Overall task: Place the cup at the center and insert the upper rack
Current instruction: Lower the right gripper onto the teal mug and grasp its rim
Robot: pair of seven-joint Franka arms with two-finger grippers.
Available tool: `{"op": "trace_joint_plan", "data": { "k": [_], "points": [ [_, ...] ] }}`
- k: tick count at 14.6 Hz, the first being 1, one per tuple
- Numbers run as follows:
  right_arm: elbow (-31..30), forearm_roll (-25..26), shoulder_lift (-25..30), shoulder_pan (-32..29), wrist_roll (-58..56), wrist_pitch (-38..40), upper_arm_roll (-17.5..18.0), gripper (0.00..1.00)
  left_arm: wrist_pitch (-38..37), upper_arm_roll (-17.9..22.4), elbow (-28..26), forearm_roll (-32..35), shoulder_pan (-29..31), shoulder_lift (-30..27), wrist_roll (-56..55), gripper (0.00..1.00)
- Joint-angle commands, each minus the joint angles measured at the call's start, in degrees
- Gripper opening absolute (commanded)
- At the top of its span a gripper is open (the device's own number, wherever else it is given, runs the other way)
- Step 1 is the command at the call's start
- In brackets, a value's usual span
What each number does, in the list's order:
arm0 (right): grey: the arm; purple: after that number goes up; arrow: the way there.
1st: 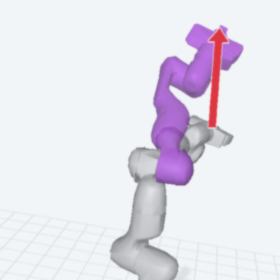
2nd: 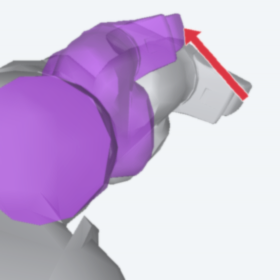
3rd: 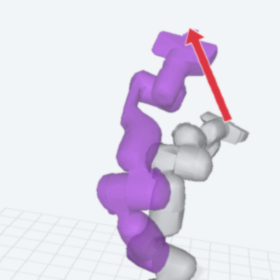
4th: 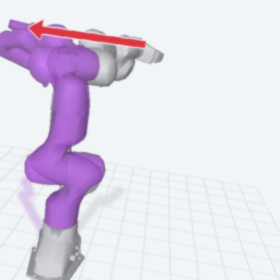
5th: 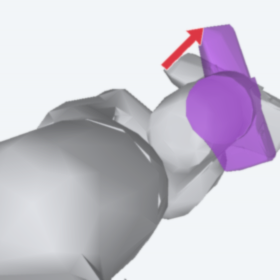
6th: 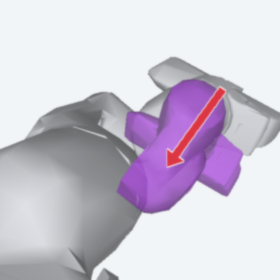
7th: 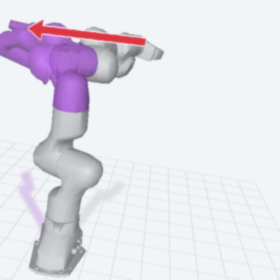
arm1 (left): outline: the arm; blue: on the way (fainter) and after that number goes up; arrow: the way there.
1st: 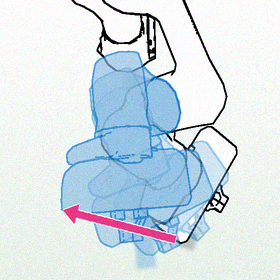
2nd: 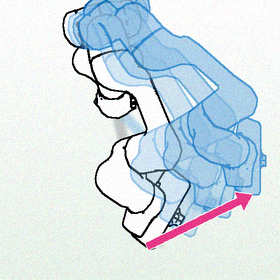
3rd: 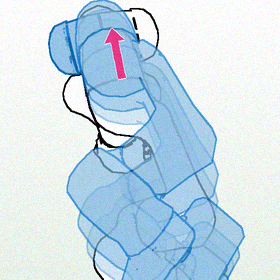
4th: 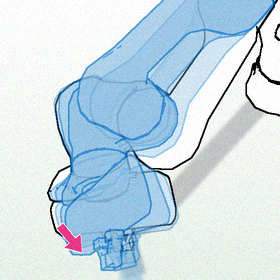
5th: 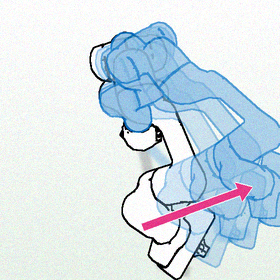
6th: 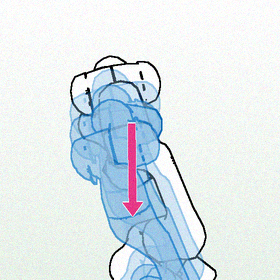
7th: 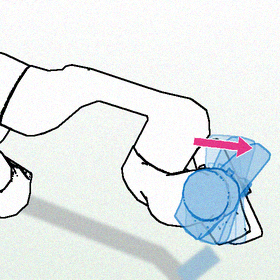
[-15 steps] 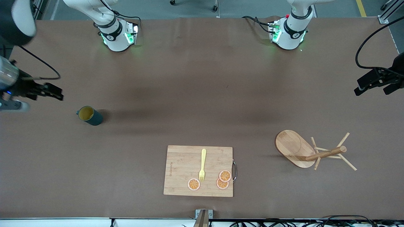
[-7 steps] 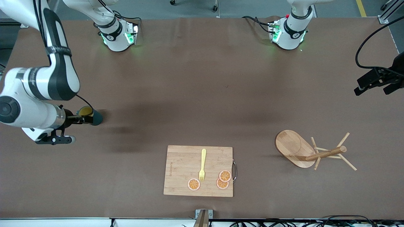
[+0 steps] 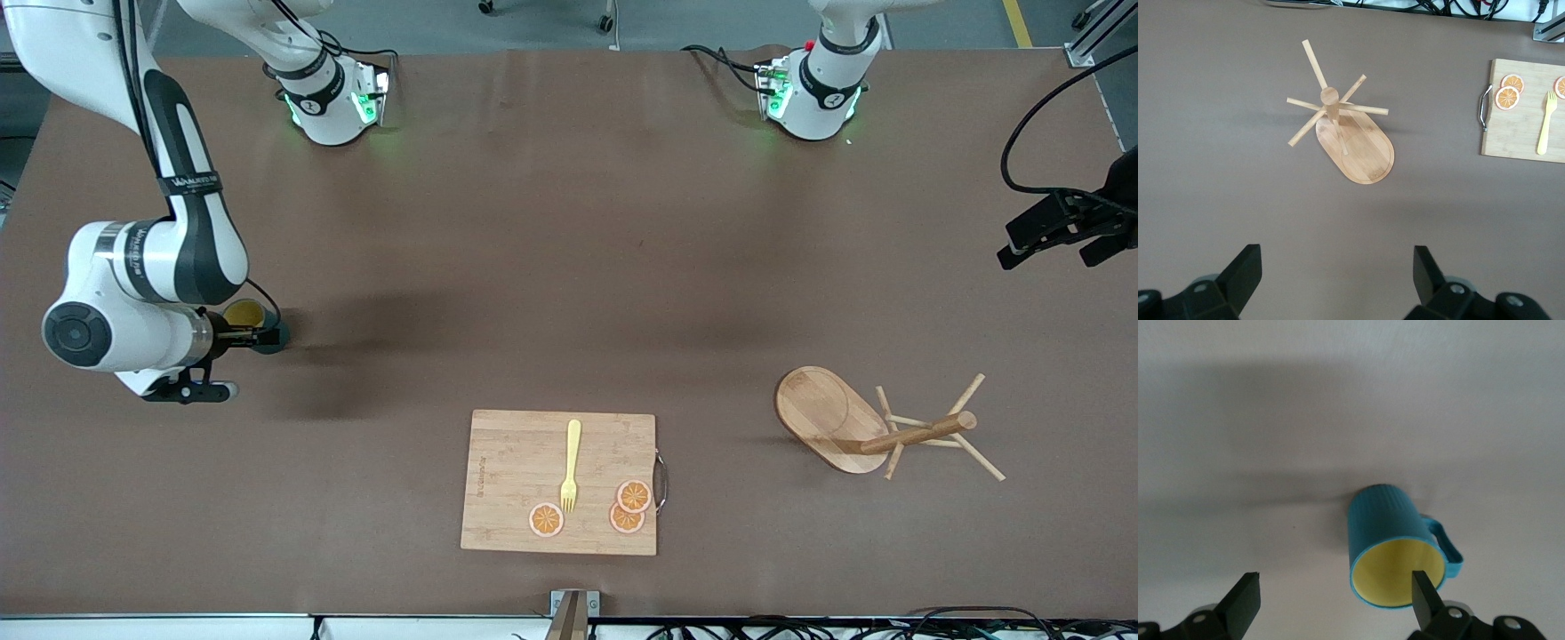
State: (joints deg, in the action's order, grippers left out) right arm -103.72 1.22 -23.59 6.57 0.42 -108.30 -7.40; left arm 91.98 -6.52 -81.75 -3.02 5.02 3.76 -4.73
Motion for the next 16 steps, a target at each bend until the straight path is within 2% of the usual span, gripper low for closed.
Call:
{"op": "trace_joint_plan", "data": {
  "k": [1, 6, 11, 13, 14, 15, 16],
  "points": [
    [-1.7, 0.0, -0.4, -0.2, 0.5, -0.6, 0.2, 1.0, -0.8, -0.3, 0.4, 0.4, 0.3, -0.5, 0.4, 1.0],
    [-3.1, 0.0, -1.7, 0.0, 0.4, -1.1, 0.2, 0.94, -0.8, -0.3, 0.4, 0.4, 0.3, -0.5, 0.4, 1.0],
    [-5.5, 0.0, -2.8, -0.2, 0.4, -1.3, 0.1, 0.71, -0.8, -0.3, 0.4, 0.3, 0.3, -0.5, 0.4, 1.0],
    [-5.4, 0.0, -3.0, -0.4, 0.4, -1.2, 0.1, 0.48, -0.8, -0.3, 0.4, 0.3, 0.3, -0.5, 0.4, 1.0],
    [-5.3, 0.0, -2.9, -0.4, 0.5, -0.9, 0.1, 0.22, -0.8, -0.3, 0.4, 0.3, 0.3, -0.5, 0.4, 1.0],
    [-5.0, 0.0, -2.9, 0.1, 0.5, -0.5, 0.2, 0.05, -0.8, -0.3, 0.4, 0.3, 0.3, -0.5, 0.4, 1.0],
    [-4.8, 0.0, -2.9, 0.5, 1.3, -0.3, 0.2, 0.01, -0.8, -0.3, 0.4, 0.3, 0.3, -0.5, 0.4, 1.0]
  ]
}}
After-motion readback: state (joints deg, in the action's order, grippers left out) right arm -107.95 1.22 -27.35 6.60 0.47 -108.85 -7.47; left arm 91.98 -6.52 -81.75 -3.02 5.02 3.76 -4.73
